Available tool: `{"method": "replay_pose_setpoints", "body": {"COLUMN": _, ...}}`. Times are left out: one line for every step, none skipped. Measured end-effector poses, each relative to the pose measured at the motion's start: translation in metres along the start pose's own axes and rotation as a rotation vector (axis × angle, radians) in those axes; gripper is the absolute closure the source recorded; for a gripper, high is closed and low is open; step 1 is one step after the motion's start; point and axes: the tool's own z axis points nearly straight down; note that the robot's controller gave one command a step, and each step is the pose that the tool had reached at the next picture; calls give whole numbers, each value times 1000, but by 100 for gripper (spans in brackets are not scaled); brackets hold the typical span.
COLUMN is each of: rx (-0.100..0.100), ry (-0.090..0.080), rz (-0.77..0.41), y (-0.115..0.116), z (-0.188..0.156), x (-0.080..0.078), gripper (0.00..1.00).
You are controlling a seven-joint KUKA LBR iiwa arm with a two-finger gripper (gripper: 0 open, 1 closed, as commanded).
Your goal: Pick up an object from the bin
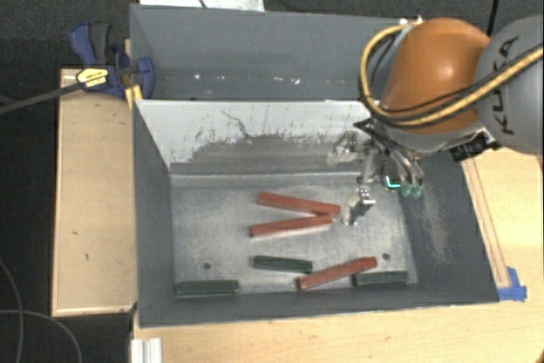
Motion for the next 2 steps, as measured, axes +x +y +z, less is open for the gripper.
{"method": "replay_pose_setpoints", "body": {"rx": 0, "ry": -8, "rz": 0, "y": 0, "z": -4, "x": -2, "gripper": 0}}
{"method": "replay_pose_setpoints", "body": {"rx": 0, "ry": -15, "rz": -13, "y": 7, "z": 47, "x": -5, "gripper": 0}}
